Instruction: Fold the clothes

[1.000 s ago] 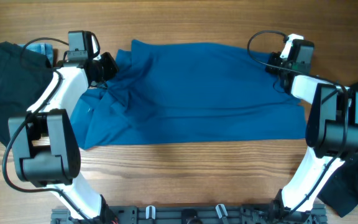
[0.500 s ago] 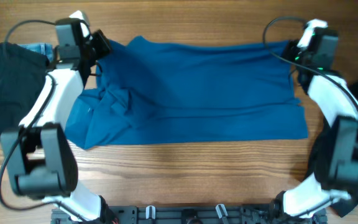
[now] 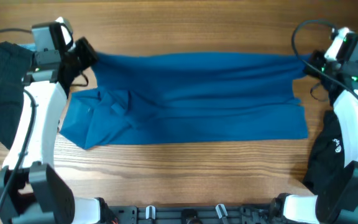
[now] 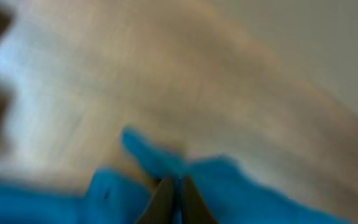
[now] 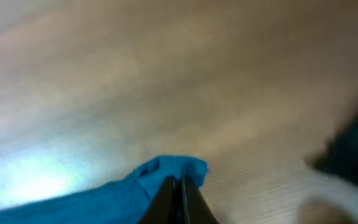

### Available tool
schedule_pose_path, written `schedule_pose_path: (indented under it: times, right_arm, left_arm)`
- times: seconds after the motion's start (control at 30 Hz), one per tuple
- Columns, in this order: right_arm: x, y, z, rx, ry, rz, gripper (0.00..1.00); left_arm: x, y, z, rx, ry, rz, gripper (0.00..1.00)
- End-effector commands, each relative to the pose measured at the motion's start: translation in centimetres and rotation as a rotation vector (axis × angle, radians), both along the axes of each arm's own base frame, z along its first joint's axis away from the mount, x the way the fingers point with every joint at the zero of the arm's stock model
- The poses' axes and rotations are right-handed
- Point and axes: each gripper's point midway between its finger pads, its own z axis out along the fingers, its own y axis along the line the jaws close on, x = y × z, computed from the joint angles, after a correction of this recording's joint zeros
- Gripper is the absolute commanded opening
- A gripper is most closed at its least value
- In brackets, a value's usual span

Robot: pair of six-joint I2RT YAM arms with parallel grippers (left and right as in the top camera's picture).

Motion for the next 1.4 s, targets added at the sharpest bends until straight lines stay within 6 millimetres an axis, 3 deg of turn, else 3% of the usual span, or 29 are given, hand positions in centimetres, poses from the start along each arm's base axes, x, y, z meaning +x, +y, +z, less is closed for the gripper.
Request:
schedule_pose_path:
  times: [0.0,0.13,0.47,0.57,0.97,1.03,1.07,1.1,1.13,1.2,1.37]
  right_arm:
    - [-2.9,-2.2,-0.6,-0.021,0.097,-0.089,0.04]
    - [-5.3,-2.5,-2.0,-0.017,0.206,-0.119,0.04]
    - [-9.0,-1.1,-4.4,0.029,0.393,-0.089,0.05]
    - [-10.1,-1.6,-5.0,0.005,0.451,-0.114,0.05]
    - [-12.6,-2.0,-6.5,-0.02,0.546,-0.171,0.04]
    - [-13.0,-2.0,-6.6,-0.022,0.564,-0.173,0.09]
    - [-13.1,-2.0,-6.6,-0.022,0.567,-0.172,0.13]
    - [-13.1,-2.0,-6.6,-0.024,0.569,-0.174,0.22]
    - [-13.1,-2.0,-6.6,-0.024,0.569,-0.174,0.28]
    - [-13.1,-2.0,-6.6,-0.024,0.569,-0.173,0.4]
    - [-13.2,-1.9,-6.6,-0.019,0.571,-0.171,0.49]
  left_arm:
    - [-2.9,0.9,-0.5,-0.009,0.102,0.032,0.04]
    - [-6.2,1.2,-2.4,-0.032,0.252,0.054,0.04]
    - [-13.2,2.4,-5.1,0.0,0.566,0.114,0.04]
    - [-14.3,3.1,-5.5,0.041,0.61,0.133,0.04]
    - [-17.4,2.1,-8.8,0.008,0.724,0.115,0.04]
    - [-17.7,2.0,-8.8,0.006,0.736,0.115,0.06]
    - [-17.9,2.0,-8.8,0.006,0.741,0.115,0.13]
    - [-18.0,1.9,-8.8,0.005,0.748,0.114,0.45]
    - [-18.2,1.9,-8.7,0.004,0.755,0.114,0.54]
    - [-18.3,1.9,-8.7,0.004,0.758,0.113,0.58]
    - [-17.8,2.0,-8.7,0.007,0.736,0.115,0.61]
